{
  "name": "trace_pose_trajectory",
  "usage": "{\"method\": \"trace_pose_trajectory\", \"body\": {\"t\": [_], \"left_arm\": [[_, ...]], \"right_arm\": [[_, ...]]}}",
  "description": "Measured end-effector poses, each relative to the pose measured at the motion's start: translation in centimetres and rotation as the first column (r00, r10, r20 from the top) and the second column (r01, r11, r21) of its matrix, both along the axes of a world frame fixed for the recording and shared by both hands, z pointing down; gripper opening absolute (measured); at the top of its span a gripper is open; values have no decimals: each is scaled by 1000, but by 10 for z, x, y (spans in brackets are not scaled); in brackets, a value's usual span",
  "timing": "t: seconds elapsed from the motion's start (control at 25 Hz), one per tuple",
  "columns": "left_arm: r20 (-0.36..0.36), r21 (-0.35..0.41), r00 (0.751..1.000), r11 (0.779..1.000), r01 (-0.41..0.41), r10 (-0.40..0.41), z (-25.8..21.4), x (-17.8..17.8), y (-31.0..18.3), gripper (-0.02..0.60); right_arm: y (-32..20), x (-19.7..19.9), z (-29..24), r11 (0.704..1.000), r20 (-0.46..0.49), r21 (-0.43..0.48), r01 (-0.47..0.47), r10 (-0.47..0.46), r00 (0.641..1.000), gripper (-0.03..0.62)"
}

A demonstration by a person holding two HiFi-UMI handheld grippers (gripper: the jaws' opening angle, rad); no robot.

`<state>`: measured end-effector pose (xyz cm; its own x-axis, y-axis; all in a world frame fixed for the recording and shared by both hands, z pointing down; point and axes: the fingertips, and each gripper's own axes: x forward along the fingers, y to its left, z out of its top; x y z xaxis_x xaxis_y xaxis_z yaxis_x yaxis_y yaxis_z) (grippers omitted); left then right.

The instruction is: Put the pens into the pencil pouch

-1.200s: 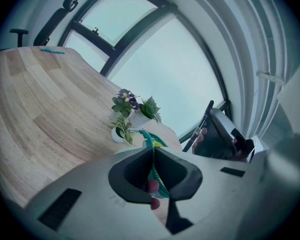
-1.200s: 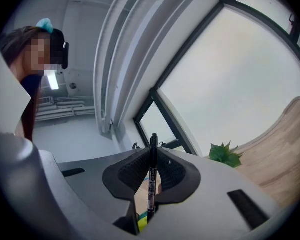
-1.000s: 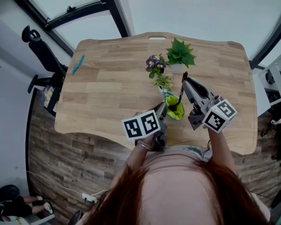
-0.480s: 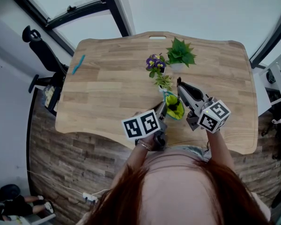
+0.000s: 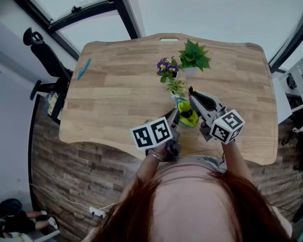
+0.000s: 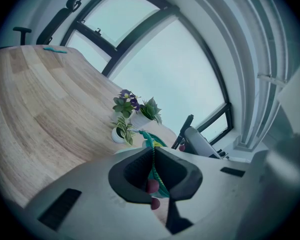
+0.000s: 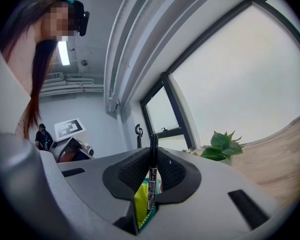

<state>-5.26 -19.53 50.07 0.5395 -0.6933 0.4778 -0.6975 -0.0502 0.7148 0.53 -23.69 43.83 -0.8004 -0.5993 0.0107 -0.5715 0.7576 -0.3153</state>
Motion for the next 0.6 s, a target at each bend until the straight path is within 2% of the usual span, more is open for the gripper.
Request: {"method": "trace_pose_trajectory", "body": {"t": [0.24,0.48,0.6], "left_arm": [[-4,-1,1000,1000,3,-3,2,0,-1,12],[-6,-3,1000,1000,-5,5,2,1,-1,12],[-8,-2,1000,1000,-2,2,2,0,-2,12]], "right_arm": [[4,-3,8,1000,-54,17,-7,8,999,40],[0,-2,1,999,9,26,-35,34,999,40],[-1,-5,6,999,-2,19,-28,28,1000,40]]}}
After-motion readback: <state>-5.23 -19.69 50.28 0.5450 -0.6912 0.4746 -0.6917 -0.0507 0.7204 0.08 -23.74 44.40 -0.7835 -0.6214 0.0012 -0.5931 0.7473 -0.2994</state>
